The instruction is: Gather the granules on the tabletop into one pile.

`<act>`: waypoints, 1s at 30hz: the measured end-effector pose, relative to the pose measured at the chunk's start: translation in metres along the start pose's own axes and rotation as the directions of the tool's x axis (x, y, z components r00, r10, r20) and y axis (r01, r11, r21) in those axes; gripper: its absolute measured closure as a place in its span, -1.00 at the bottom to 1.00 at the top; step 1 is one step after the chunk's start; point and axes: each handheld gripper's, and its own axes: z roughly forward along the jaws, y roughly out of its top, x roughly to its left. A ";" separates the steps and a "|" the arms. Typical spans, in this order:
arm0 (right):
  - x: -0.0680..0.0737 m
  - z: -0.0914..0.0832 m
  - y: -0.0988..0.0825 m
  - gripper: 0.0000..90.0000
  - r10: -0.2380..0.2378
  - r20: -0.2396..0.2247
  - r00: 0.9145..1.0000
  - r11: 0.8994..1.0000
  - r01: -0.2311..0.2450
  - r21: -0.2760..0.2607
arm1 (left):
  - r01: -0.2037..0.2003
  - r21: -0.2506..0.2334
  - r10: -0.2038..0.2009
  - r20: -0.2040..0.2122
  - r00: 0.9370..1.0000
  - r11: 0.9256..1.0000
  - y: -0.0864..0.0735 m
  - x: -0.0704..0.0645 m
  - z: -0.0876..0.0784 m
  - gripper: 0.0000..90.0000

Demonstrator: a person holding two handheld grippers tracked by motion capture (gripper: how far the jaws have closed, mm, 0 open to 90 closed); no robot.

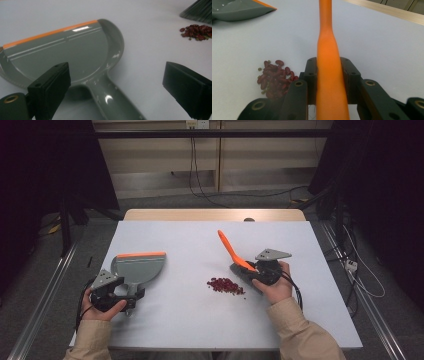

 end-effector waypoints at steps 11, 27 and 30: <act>0.000 -0.004 -0.002 0.58 0.006 0.026 1.000 1.000 -0.006 0.008 | 0.043 0.092 -0.037 -0.072 0.997 0.995 -0.008 0.004 0.002 -0.68; 0.000 -0.004 -0.003 0.58 0.019 0.036 0.999 1.000 -0.019 0.000 | 0.140 0.169 -0.116 -0.146 0.983 0.975 0.005 0.014 0.014 -0.07; 0.000 -0.004 -0.003 0.58 0.017 0.036 0.999 1.000 -0.017 0.000 | 0.144 0.191 -0.120 -0.135 0.984 0.971 0.005 0.018 0.021 0.06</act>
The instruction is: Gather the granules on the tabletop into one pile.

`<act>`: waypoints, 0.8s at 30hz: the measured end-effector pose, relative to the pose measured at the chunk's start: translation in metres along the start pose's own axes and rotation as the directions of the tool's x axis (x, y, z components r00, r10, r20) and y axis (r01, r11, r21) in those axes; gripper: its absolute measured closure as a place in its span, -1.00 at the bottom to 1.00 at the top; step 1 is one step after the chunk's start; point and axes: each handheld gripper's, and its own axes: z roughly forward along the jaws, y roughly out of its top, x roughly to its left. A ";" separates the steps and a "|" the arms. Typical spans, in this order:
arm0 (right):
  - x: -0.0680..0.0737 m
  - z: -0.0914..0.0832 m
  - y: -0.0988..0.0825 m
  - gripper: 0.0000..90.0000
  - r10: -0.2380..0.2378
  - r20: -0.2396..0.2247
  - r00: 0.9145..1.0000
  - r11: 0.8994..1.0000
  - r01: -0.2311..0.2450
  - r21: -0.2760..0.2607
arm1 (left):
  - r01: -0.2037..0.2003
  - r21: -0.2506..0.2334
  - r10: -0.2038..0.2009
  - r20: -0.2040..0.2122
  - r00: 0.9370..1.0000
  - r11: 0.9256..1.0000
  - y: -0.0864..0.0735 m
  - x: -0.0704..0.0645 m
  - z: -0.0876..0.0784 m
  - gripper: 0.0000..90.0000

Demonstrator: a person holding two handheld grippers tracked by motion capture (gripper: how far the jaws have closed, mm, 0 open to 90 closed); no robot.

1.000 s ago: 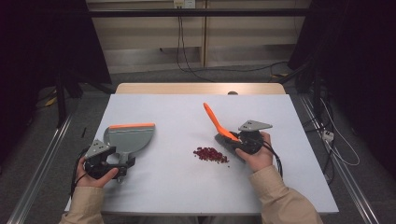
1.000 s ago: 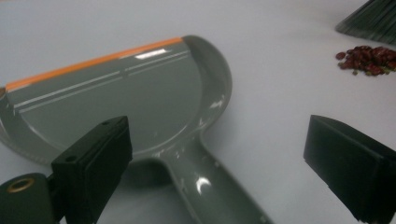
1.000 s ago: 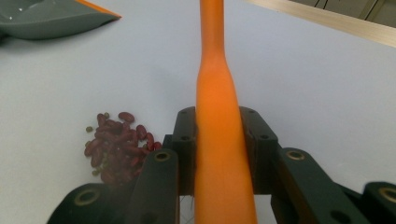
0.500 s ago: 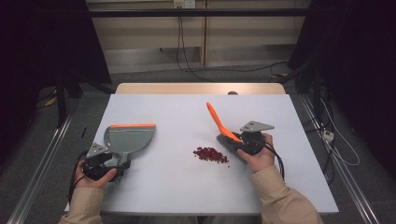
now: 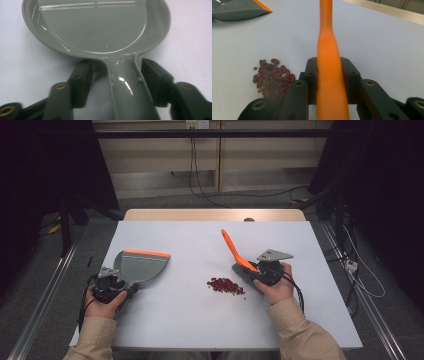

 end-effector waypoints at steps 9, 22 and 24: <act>0.001 0.000 0.000 0.58 -0.001 0.010 1.000 1.000 0.001 -0.004 | -0.020 0.001 0.020 0.038 0.999 1.000 0.003 0.009 0.001 0.41; -0.002 -0.002 -0.003 0.58 0.042 0.029 0.999 0.998 -0.040 -0.046 | -0.152 -0.016 0.152 0.189 0.970 0.988 0.007 -0.004 -0.018 0.41; -0.002 -0.002 -0.003 0.58 0.047 0.030 0.998 0.998 -0.045 -0.049 | -0.175 -0.014 0.174 0.216 0.961 0.984 0.007 -0.009 -0.019 0.41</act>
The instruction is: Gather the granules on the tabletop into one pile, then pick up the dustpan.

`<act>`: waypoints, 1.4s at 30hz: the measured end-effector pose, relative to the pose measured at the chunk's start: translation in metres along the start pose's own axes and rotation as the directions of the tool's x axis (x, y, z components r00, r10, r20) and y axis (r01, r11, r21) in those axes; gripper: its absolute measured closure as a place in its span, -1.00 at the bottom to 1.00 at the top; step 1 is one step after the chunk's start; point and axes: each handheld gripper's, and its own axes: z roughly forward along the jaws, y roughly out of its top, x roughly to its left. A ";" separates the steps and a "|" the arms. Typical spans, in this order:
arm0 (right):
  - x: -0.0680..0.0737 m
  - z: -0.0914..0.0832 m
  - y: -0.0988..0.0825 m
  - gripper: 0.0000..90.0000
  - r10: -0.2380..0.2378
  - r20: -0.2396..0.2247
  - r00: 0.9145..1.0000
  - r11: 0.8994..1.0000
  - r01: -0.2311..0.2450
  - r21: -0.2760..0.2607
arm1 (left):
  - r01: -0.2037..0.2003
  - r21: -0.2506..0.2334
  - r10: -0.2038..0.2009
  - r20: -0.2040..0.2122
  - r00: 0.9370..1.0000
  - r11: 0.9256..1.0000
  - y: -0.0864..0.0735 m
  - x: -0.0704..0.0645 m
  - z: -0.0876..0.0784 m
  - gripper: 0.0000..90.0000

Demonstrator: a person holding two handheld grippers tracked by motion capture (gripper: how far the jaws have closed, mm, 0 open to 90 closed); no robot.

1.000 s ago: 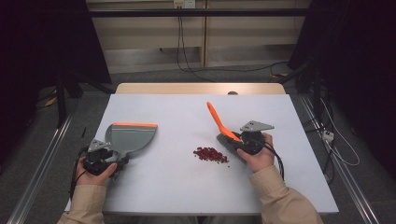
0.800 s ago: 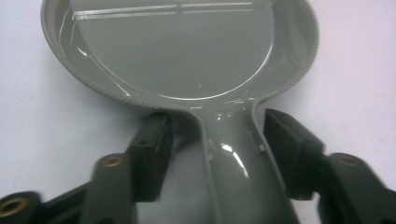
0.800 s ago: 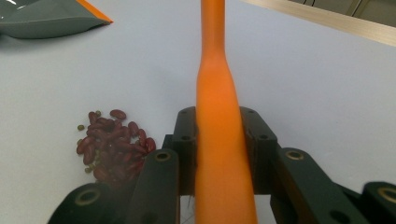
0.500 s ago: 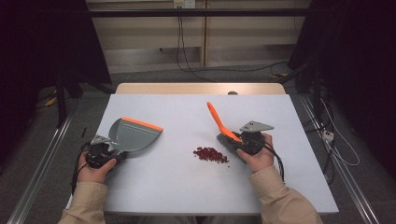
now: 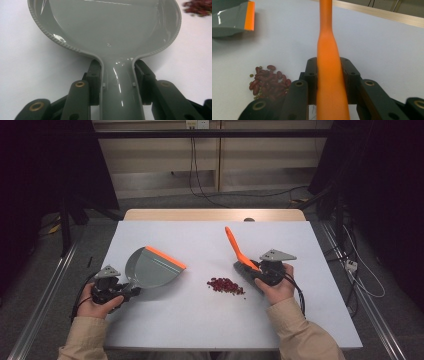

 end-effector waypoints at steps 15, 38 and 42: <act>-0.003 -0.005 0.002 0.58 0.027 0.015 1.000 0.998 -0.026 -0.052 | -0.143 0.020 0.139 0.133 0.981 0.990 0.005 -0.031 0.002 0.41; 0.000 0.001 -0.004 0.57 -0.010 0.036 0.999 1.000 0.010 -0.017 | -0.284 0.103 0.249 0.266 0.931 0.953 0.002 -0.060 0.020 0.41; 0.002 0.001 -0.002 0.44 -0.023 0.038 0.999 1.000 0.023 0.011 | -0.284 0.102 0.247 0.276 0.929 0.953 0.002 -0.063 0.022 0.40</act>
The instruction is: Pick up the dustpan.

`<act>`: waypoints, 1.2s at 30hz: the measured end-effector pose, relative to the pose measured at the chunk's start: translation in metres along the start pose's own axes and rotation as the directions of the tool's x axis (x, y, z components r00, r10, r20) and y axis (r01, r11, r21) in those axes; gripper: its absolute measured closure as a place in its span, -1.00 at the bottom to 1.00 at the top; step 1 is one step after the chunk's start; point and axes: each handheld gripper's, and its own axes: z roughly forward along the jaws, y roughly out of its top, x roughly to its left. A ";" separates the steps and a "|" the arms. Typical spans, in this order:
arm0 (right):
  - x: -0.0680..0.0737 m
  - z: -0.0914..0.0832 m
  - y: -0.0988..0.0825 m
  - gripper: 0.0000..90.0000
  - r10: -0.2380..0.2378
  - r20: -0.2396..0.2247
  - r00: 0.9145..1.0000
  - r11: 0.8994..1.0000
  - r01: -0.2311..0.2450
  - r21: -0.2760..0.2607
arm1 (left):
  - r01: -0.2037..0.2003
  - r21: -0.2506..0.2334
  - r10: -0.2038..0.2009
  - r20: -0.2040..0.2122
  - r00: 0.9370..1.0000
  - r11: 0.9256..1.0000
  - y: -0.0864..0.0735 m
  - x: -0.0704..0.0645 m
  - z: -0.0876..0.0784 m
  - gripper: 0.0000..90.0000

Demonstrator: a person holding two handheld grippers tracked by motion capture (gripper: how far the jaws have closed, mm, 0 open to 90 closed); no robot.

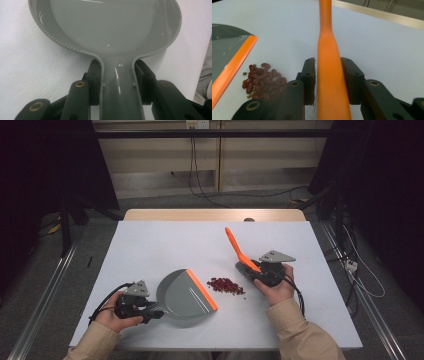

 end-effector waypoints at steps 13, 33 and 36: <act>0.002 -0.002 0.010 0.57 -0.040 0.014 0.999 0.993 0.039 0.114 | -0.055 0.027 0.054 0.035 0.998 0.998 0.008 -0.006 0.006 0.40; 0.041 -0.004 0.000 0.58 -0.028 0.066 0.997 0.998 0.024 0.064 | -0.073 0.062 0.068 0.073 0.995 0.995 0.021 -0.015 0.023 0.40; 0.044 -0.003 0.000 0.58 -0.025 0.063 0.998 0.998 0.021 0.065 | -0.067 0.057 0.062 0.079 0.995 0.996 0.023 -0.016 0.025 0.40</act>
